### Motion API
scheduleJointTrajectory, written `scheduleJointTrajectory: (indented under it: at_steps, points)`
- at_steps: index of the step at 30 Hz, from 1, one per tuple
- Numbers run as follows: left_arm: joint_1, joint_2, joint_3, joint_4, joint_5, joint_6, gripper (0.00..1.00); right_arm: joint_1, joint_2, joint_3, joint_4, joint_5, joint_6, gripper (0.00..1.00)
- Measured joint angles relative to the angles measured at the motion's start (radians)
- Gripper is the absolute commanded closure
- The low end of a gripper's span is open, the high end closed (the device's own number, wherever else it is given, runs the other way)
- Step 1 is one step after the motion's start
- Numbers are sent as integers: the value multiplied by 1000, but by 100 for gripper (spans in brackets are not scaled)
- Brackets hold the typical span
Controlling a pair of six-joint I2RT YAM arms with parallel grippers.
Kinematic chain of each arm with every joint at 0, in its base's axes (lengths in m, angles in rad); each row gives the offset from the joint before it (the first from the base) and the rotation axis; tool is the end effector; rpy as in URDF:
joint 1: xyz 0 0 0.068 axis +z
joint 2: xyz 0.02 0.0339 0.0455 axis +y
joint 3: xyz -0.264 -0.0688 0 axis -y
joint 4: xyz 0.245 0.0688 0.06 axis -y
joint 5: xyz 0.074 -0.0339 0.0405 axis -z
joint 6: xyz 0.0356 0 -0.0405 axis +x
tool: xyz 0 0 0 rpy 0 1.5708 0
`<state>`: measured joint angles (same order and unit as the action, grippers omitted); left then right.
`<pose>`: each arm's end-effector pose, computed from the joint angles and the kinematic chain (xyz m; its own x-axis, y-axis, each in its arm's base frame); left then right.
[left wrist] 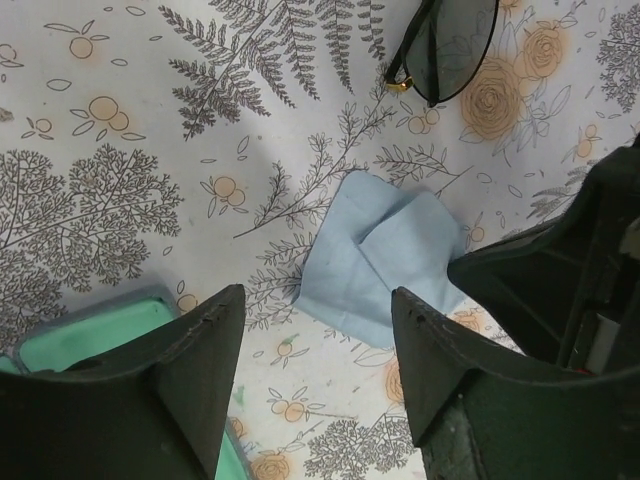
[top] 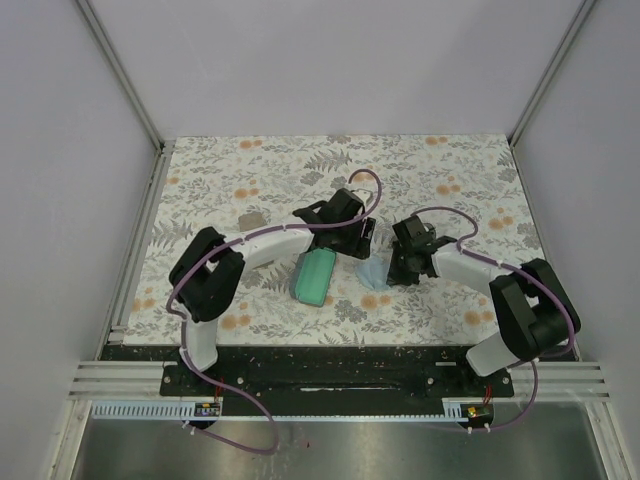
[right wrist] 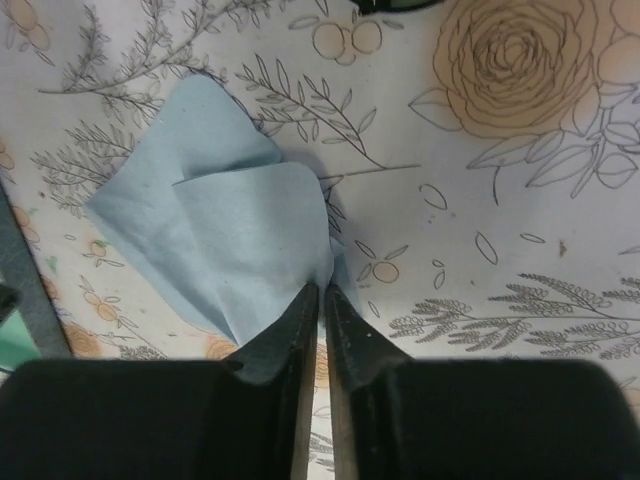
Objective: Organize the sunglasses
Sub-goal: Move the glasses cleaning cloth to the center of the board.
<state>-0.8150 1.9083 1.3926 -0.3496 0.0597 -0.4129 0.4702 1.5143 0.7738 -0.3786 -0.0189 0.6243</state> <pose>0.2873 -0.3080 0.2106 -0.7804 0.2440 -0.5757 0.4802 0.8236 -0.3018 0.2442 0.1249 0.1575 -0.9199 0.1881 -0.3442 0.0953 0.9584 0.2689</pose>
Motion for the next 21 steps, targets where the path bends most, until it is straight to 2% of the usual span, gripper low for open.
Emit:
scheduleJointTrajectory:
  at_steps: [2, 3, 9, 16, 21]
  points:
    - [0, 21, 13, -1, 0, -2, 39, -2, 7, -9, 23, -9, 6, 99]
    - [0, 30, 19, 0, 0, -3, 41, -2, 7, -16, 33, -13, 10, 100]
    - [0, 110, 79, -4, 6, -4, 46, -2, -79, -105, 58, -61, 36, 100]
    - [-18, 224, 174, -24, 18, -4, 51, -2, -293, -246, 10, -130, 105, 100]
    - [-44, 256, 204, -26, 39, -2, 52, -2, -331, -281, -16, -135, 127, 100]
